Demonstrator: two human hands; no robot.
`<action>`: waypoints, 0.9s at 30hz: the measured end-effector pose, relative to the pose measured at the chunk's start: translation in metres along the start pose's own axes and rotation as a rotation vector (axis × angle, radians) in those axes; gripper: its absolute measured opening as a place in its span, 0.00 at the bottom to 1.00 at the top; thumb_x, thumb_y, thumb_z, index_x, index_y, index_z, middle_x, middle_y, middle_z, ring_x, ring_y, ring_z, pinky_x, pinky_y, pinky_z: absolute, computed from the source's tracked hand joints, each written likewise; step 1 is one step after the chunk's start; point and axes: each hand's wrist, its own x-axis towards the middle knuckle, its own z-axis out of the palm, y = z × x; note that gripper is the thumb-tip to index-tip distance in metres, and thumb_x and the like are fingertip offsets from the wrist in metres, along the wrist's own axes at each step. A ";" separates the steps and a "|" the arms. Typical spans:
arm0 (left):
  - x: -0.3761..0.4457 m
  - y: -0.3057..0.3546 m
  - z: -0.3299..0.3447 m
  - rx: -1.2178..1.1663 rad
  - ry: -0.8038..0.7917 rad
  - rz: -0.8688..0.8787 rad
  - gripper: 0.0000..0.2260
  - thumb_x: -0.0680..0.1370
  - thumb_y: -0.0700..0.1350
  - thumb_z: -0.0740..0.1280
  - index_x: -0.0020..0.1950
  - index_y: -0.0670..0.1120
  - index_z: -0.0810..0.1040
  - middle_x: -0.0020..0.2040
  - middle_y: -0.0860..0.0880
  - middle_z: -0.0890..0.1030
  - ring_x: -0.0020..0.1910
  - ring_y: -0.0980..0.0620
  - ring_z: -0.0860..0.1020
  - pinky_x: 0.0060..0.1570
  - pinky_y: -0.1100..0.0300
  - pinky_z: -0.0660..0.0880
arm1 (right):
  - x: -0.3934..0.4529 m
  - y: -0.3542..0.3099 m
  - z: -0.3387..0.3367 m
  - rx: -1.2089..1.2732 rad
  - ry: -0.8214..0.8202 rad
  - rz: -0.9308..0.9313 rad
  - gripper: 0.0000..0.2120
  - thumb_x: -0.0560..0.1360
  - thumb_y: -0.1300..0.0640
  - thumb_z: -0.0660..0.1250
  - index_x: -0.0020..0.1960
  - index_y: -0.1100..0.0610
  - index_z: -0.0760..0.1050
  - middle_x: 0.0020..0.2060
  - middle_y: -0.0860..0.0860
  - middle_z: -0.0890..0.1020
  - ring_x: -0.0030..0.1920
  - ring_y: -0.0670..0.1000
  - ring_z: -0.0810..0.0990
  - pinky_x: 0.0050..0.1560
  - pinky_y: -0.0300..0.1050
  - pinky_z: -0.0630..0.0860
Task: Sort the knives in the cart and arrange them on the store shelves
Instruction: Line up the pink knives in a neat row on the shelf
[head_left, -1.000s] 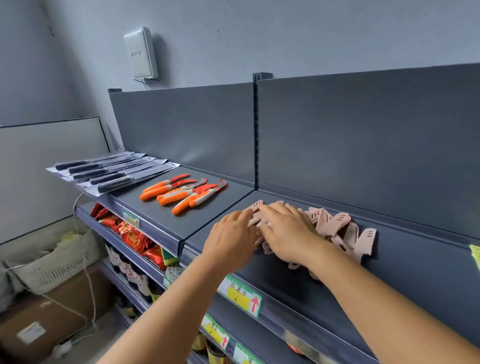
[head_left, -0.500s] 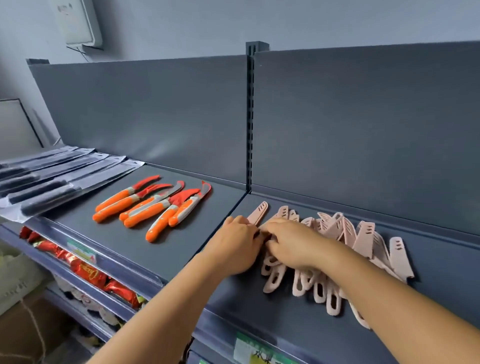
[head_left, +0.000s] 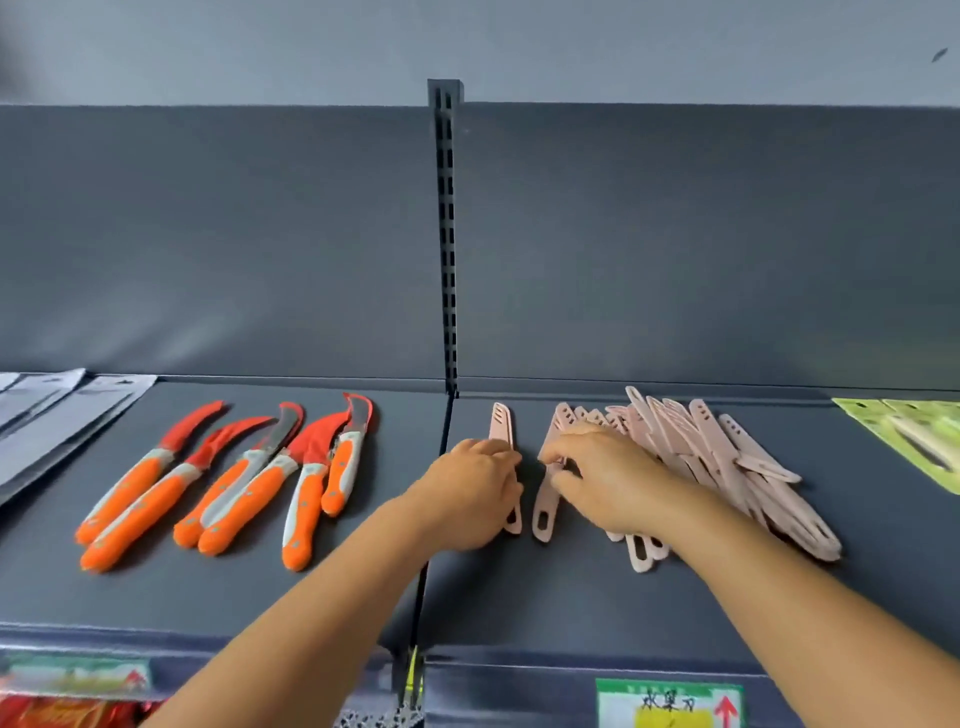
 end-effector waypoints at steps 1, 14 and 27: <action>-0.001 -0.002 0.001 0.000 -0.011 0.028 0.20 0.83 0.48 0.52 0.74 0.45 0.64 0.74 0.49 0.64 0.71 0.47 0.63 0.71 0.53 0.61 | -0.002 -0.010 0.005 -0.029 0.008 0.036 0.11 0.78 0.52 0.59 0.58 0.51 0.75 0.60 0.49 0.73 0.62 0.52 0.70 0.61 0.49 0.70; 0.000 -0.018 0.014 -0.089 0.113 0.132 0.20 0.81 0.53 0.56 0.69 0.44 0.70 0.71 0.51 0.68 0.68 0.50 0.66 0.68 0.59 0.62 | 0.001 -0.037 0.032 -0.059 0.175 0.361 0.11 0.77 0.59 0.57 0.56 0.55 0.73 0.58 0.51 0.75 0.56 0.56 0.74 0.45 0.46 0.69; 0.002 -0.014 0.014 -0.071 0.087 0.106 0.26 0.81 0.57 0.56 0.75 0.46 0.61 0.74 0.52 0.62 0.72 0.51 0.61 0.70 0.58 0.58 | -0.004 -0.035 0.033 -0.030 0.157 0.291 0.10 0.81 0.55 0.52 0.50 0.55 0.72 0.61 0.49 0.72 0.49 0.53 0.74 0.42 0.42 0.65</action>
